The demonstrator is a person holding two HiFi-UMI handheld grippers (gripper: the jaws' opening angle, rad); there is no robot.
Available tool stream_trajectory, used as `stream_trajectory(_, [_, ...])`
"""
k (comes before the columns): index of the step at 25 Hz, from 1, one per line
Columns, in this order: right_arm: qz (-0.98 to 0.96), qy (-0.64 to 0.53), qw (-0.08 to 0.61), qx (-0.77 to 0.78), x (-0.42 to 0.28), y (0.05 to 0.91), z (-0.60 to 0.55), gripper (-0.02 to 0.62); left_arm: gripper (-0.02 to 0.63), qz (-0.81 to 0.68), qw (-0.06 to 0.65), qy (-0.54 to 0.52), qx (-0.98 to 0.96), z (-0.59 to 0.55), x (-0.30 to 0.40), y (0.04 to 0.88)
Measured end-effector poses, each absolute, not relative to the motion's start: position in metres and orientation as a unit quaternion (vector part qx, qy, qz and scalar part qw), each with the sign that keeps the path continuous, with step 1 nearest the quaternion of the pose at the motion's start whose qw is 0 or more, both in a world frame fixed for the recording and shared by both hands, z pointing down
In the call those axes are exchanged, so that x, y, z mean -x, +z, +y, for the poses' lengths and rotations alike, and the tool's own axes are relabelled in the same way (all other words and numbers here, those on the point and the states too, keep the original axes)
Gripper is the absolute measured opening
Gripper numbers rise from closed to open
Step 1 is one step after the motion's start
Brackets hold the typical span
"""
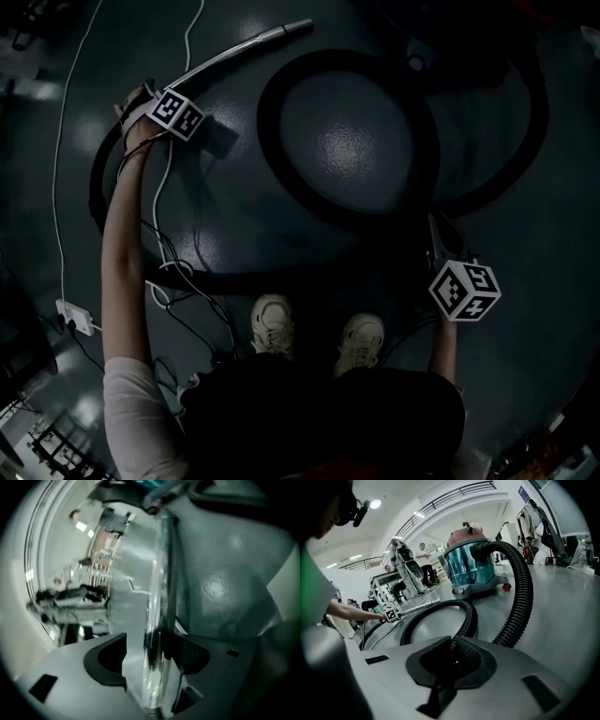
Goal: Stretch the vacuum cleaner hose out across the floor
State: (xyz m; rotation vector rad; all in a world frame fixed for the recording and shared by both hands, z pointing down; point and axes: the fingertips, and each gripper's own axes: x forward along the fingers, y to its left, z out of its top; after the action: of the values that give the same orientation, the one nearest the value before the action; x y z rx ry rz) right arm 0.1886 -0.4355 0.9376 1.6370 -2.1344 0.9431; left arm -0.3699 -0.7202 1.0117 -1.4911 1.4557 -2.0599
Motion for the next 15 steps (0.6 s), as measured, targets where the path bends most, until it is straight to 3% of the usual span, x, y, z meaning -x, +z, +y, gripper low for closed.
stream_trajectory(3, [-0.745, 0.31, 0.155, -0.57, -0.189, 0.932, -0.435, 0.015, 0.266, 0.38, 0.308, -0.761, 0.426, -0.725, 0.354, 1.01])
stream_trajectory(5, [-0.748, 0.304, 0.159, -0.568, -0.189, 0.932, -0.434, 0.015, 0.267, 0.357, 0.347, -0.753, 0.43, -0.724, 0.344, 1.008])
stream_trajectory(7, [-0.751, 0.309, 0.153, -0.563, -0.19, 0.933, -0.432, 0.015, 0.267, 0.4, 0.26, -0.723, 0.5, -0.72, 0.339, 1.007])
stream_trajectory(10, [-0.756, 0.327, 0.14, -0.549, -0.187, 0.937, -0.427, 0.015, 0.267, 0.444, 0.002, -0.65, 0.617, -0.701, 0.327, 1.017])
stream_trajectory(13, [-0.762, 0.336, 0.132, -0.538, -0.183, 0.936, -0.424, 0.015, 0.265, 0.483, -0.073, -0.561, 0.669, -0.698, 0.31, 0.983])
stream_trajectory(15, [-0.766, 0.331, 0.13, -0.536, -0.182, 0.931, -0.424, 0.015, 0.265, 0.532, -0.099, -0.444, 0.715, -0.717, 0.298, 0.94])
